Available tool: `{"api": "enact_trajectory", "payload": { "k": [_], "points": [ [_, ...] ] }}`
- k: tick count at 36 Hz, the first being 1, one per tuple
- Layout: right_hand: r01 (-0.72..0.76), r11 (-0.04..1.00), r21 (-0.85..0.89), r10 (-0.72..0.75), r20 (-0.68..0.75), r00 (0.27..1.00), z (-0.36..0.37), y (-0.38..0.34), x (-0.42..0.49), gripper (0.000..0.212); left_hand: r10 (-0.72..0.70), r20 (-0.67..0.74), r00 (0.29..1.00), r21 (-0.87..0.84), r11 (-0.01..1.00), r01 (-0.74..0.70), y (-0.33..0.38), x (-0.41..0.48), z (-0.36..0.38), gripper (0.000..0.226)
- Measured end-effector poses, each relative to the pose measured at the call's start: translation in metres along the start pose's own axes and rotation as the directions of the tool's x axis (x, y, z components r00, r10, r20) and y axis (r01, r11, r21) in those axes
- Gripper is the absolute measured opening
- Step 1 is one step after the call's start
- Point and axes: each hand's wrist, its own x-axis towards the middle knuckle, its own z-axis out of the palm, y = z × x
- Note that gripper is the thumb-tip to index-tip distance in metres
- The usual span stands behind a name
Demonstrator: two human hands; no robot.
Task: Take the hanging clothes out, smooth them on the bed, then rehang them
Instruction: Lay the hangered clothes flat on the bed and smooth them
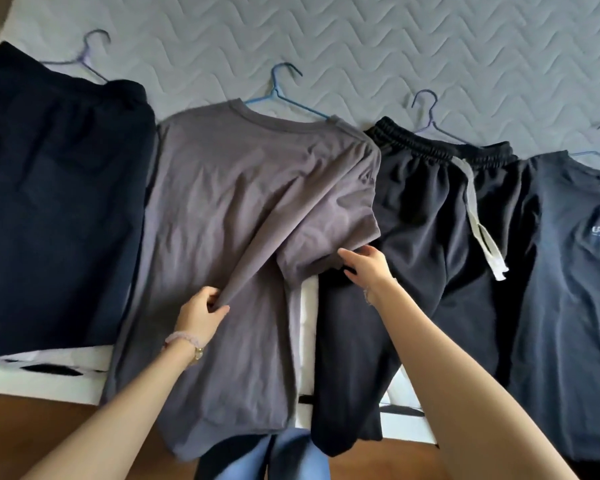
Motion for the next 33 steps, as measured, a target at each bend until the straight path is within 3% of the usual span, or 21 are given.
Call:
{"api": "enact_trajectory", "payload": {
  "k": [3,5,8,11,13,15,17,22,24,26,29,33],
  "points": [
    [-0.038,0.999,0.016,0.038,0.006,0.999,0.001,0.001,0.005,0.012,-0.021,0.025,0.999,-0.053,0.998,0.022,-0.005,-0.002,0.000,0.034],
    [-0.058,0.998,0.027,0.058,0.003,0.998,-0.003,0.002,0.005,0.011,0.036,-0.032,0.999,0.000,0.999,-0.036,-0.008,-0.008,0.000,0.038],
    [-0.045,0.998,0.037,0.046,-0.035,0.998,-0.012,0.000,0.000,0.012,0.330,-0.200,0.922,0.297,0.917,-0.264,-0.007,-0.025,0.004,0.039],
    [-0.034,0.997,0.066,0.037,-0.050,0.998,-0.022,-0.001,-0.003,0.011,0.534,-0.185,0.825,0.379,0.813,-0.441,0.003,-0.042,0.024,0.035],
    [-0.042,0.995,0.085,0.046,-0.035,0.998,-0.028,-0.002,-0.004,0.009,0.502,-0.091,0.860,0.314,0.834,-0.454,0.019,-0.054,0.043,0.037],
    [-0.056,0.994,0.099,0.058,-0.018,0.998,-0.034,-0.002,-0.004,0.013,0.321,0.002,0.947,0.216,0.925,-0.314,0.036,-0.060,0.065,0.043],
    [-0.073,0.991,0.108,0.073,-0.001,0.997,-0.040,-0.002,-0.003,0.015,0.158,0.068,0.985,0.199,0.965,-0.168,0.048,-0.059,0.083,0.048],
    [-0.112,0.987,0.114,0.109,0.033,0.993,-0.049,-0.001,-0.002,0.007,-0.004,0.010,1.000,0.107,0.994,0.003,0.064,-0.050,0.102,0.028],
    [-0.117,0.985,0.128,0.118,-0.003,0.993,-0.052,-0.003,-0.001,0.003,0.043,-0.020,0.999,0.095,0.995,-0.041,0.063,-0.047,0.102,0.017],
    [-0.088,0.975,0.203,0.102,-0.059,0.993,-0.056,-0.009,0.001,0.015,0.140,-0.038,0.989,0.088,0.987,-0.137,0.060,-0.050,0.102,0.013],
    [0.048,0.958,0.284,-0.008,-0.142,0.990,-0.071,-0.030,0.000,0.024,0.275,-0.032,0.961,0.086,0.959,-0.272,0.056,-0.062,0.105,0.013],
    [0.265,0.954,0.141,-0.214,-0.299,0.930,-0.103,-0.072,-0.007,0.015,0.461,0.039,0.887,0.171,0.871,-0.460,0.060,-0.083,0.111,0.032]
  ]
}}
